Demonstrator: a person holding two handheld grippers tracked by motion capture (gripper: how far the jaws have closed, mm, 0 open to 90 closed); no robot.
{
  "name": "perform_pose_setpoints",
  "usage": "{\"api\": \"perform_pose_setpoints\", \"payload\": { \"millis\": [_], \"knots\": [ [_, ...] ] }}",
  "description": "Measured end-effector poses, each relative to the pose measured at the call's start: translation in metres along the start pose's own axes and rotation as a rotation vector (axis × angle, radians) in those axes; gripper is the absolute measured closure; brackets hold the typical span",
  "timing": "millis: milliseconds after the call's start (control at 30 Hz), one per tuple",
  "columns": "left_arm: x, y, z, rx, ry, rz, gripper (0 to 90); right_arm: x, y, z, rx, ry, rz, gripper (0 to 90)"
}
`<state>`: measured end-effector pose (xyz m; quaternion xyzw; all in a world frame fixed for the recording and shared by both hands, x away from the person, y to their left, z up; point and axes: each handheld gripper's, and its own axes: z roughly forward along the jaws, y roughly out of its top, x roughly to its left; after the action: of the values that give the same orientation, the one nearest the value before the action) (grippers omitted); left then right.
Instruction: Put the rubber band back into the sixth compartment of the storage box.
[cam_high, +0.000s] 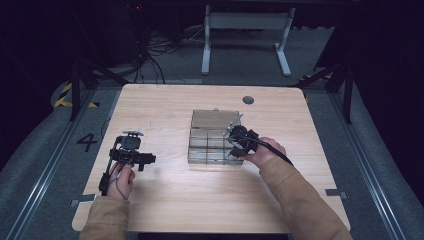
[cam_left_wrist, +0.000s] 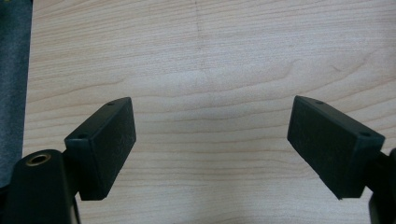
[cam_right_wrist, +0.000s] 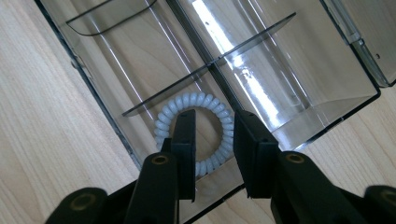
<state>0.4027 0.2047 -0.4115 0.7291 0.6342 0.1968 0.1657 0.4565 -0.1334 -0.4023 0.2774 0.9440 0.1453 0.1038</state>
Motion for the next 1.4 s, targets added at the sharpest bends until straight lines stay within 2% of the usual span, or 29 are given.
{"api": "perform_pose_setpoints", "payload": {
  "millis": [300, 500, 533, 567, 700, 1133, 1233, 1400],
  "knots": [
    [0.0, 0.001, 0.001, -0.005, 0.001, -0.005, 16.0, -0.002, -0.001, -0.017, -0.083, 0.01, 0.012, 65.3],
    [0.0, 0.0, 0.0, -0.007, -0.001, -0.006, 16.0, -0.002, -0.004, -0.036, -0.179, 0.013, 0.008, 59.0],
    [0.0, 0.0, 0.0, -0.007, -0.001, -0.006, 16.0, -0.002, -0.004, -0.036, -0.179, 0.013, 0.008, 59.0],
    [0.0, 0.001, 0.0, -0.006, -0.001, -0.006, 16.0, -0.001, -0.006, -0.044, -0.215, 0.011, 0.011, 56.3],
    [0.0, 0.001, 0.0, -0.008, -0.002, -0.007, 16.0, -0.001, -0.009, -0.055, -0.253, 0.006, 0.016, 54.7],
    [0.0, 0.001, 0.0, -0.007, -0.004, -0.006, 16.1, -0.01, -0.028, -0.071, -0.285, -0.002, 0.065, 50.7],
    [0.0, 0.001, 0.0, -0.007, -0.004, -0.007, 16.0, -0.014, -0.037, -0.074, -0.282, -0.001, 0.094, 49.9],
    [0.0, 0.001, 0.0, -0.005, -0.002, -0.009, 16.0, -0.02, -0.048, -0.078, -0.288, -0.01, 0.11, 49.0]
  ]
}}
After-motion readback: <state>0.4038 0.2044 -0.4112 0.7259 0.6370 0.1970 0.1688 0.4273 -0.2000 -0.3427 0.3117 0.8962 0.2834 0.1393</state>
